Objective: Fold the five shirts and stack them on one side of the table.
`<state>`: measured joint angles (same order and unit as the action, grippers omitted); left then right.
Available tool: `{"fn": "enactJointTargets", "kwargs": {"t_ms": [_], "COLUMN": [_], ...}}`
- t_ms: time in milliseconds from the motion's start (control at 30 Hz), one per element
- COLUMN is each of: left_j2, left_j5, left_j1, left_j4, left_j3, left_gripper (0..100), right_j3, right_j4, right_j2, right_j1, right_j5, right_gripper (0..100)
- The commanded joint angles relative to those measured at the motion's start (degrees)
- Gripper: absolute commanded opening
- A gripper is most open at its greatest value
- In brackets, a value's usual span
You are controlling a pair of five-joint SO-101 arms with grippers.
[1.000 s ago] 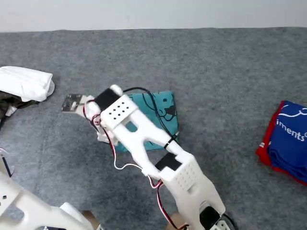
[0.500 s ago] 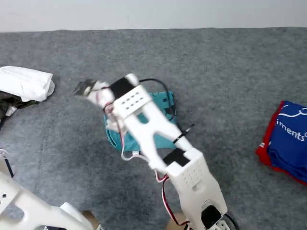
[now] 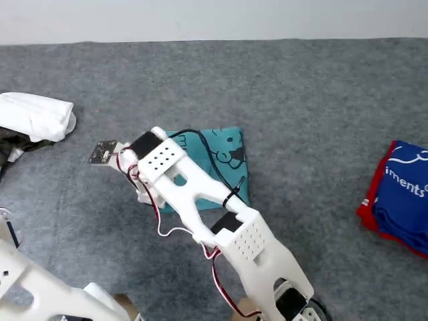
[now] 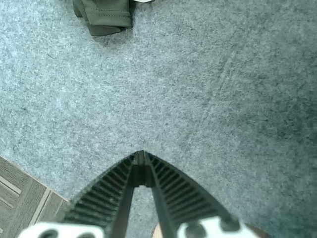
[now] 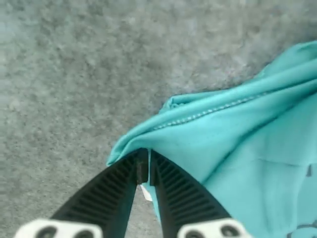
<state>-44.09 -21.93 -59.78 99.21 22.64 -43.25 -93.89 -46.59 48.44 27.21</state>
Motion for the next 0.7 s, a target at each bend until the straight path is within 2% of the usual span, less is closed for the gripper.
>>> {"fn": "enactJointTargets", "kwargs": {"t_ms": [0,167,367,500,667], "left_j2": [-1.2,-1.2,-1.2,-1.2,-1.2], "left_j5": [0.0,0.0,0.0,0.0,0.0], "left_j1": [-0.2,0.3,0.3,0.3,0.3], "left_j4": [-0.7,-0.8,-0.8,-0.8,-0.8], "left_j3": [-0.3,-0.3,-0.3,-0.3,-0.3], "left_gripper": [0,0,0,0,0], "right_j3": [-1.4,-1.4,-1.3,-1.3,-1.3], "right_j4": [0.3,0.6,1.1,3.0,4.7], "right_j2": [9.3,13.0,7.2,2.5,-1.2], "right_j1": [-2.5,-9.5,-18.7,-21.5,-21.4], "right_j5": [0.4,1.0,6.0,6.5,6.5], "right_gripper": [0.9,0.9,0.9,0.9,0.9]}}
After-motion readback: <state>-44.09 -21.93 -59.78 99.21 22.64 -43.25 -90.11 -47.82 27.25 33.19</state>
